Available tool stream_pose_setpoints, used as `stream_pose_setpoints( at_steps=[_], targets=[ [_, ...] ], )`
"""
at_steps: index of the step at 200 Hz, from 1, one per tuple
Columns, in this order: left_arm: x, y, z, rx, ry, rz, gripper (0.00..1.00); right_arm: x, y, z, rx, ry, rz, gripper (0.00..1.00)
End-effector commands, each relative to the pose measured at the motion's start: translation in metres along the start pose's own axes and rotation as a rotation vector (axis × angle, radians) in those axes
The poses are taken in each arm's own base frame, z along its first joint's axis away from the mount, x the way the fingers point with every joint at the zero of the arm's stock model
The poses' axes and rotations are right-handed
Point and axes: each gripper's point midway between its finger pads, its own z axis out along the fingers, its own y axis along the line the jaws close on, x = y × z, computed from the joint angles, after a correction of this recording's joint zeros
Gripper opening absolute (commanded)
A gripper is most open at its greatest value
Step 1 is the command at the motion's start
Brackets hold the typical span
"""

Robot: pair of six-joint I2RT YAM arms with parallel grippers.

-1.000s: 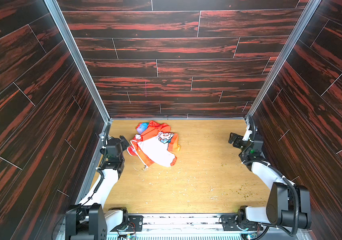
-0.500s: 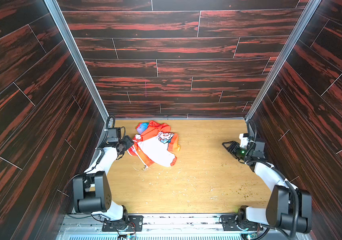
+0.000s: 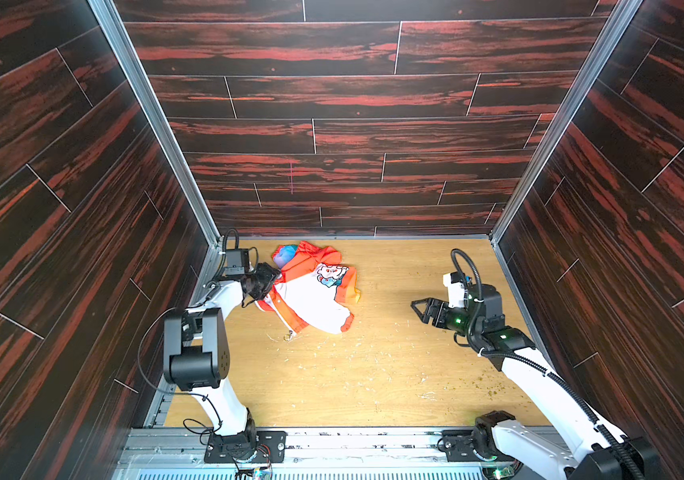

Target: Zip up the jacket

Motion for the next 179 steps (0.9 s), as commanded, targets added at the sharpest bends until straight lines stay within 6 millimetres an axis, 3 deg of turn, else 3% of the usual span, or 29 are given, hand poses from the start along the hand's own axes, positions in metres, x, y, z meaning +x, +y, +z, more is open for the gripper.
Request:
stream_pose_setpoints(
  at_steps=[1,12,23,27,44,55,74,93,114,156,179],
  targets=[
    [0.005,-0.005,0.011,0.035,0.016,-0.068,0.64,-0.001,-0.004,-0.001,0.061,-0.001,-0.018,0.86],
    [0.003,-0.004,0.014,0.041,0.005,-0.082,0.64,0.0,0.0,0.002,0.049,0.002,-0.019,0.85],
    [0.0,-0.007,0.017,0.057,-0.005,-0.091,0.56,0.002,0.006,0.008,0.024,0.013,-0.015,0.8],
    [-0.002,-0.008,0.018,0.061,-0.008,-0.092,0.51,0.005,0.009,0.012,0.013,0.023,-0.012,0.77],
    [-0.005,-0.017,0.021,0.085,0.0,-0.1,0.12,0.012,0.026,0.027,-0.019,0.053,-0.023,0.6],
    [-0.004,-0.029,0.019,0.125,0.019,-0.1,0.0,0.022,0.04,0.041,-0.029,0.084,-0.048,0.53],
    [0.008,-0.053,0.005,0.176,0.038,-0.06,0.0,0.036,0.066,0.067,-0.055,0.124,-0.088,0.53],
    [0.027,-0.072,-0.019,0.208,0.042,-0.006,0.0,0.047,0.09,0.097,-0.077,0.17,-0.123,0.69],
    [0.049,-0.083,-0.046,0.257,0.035,0.017,0.0,0.051,0.119,0.129,-0.107,0.203,-0.163,0.79],
    [0.079,-0.073,-0.092,0.304,-0.001,0.012,0.0,0.03,0.144,0.194,-0.09,0.225,-0.117,0.83],
    [0.089,-0.062,-0.104,0.306,-0.009,0.002,0.0,0.017,0.154,0.225,-0.075,0.231,-0.08,0.8]
  ],
)
